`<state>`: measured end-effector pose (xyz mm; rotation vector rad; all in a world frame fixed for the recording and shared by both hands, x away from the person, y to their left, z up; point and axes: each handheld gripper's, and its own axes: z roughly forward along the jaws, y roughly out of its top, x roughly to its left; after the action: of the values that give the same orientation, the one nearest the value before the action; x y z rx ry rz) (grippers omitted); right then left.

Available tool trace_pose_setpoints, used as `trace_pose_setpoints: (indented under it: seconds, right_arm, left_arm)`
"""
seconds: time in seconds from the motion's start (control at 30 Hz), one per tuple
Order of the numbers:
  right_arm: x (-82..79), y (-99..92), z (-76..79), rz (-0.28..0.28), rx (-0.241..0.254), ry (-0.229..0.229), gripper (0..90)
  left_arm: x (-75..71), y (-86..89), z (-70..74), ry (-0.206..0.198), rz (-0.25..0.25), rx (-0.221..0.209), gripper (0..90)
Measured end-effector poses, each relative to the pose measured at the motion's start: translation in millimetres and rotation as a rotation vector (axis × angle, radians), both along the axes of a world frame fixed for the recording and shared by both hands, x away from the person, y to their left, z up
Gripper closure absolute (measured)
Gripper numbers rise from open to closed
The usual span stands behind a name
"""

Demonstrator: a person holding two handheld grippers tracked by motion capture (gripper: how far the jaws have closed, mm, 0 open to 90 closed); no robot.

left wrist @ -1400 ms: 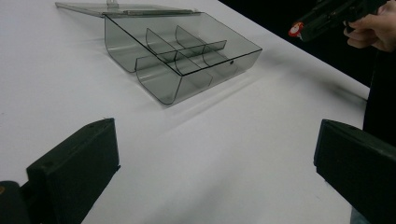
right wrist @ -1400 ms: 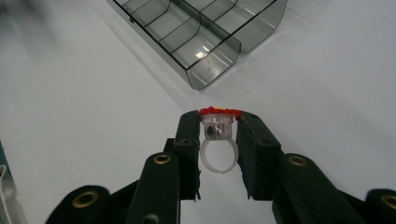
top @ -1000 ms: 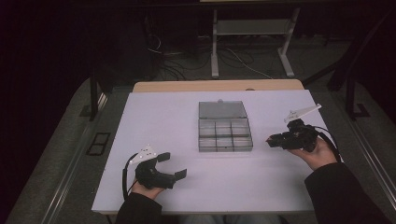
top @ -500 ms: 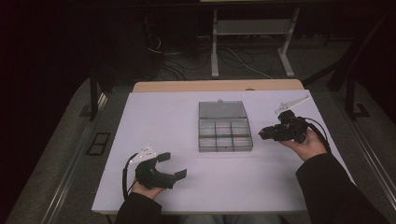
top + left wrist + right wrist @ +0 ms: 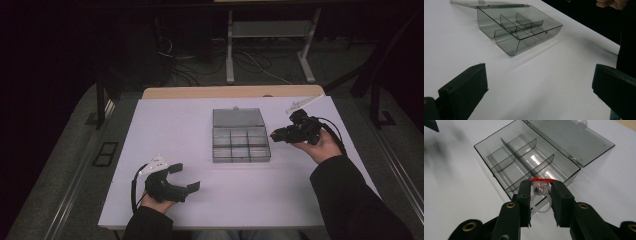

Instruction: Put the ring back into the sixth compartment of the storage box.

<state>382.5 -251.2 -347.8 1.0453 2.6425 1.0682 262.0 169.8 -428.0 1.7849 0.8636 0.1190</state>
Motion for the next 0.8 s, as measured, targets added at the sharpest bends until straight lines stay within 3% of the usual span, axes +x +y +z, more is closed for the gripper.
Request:
trace_pose_setpoints:
  seconds: [0.37,0.8]
  right_arm:
    - [6.9,14.6,4.0,0.021,-0.027,-0.007,69.7]
    - [19.1,32.4,-2.1,0.021,-0.037,-0.014,69.7]
  left_arm:
    - [0.2,-0.2,-0.1,0.001,-0.002,0.000,0.0]
    - [0.3,0.1,-0.1,0.000,-0.003,-0.001,0.0]
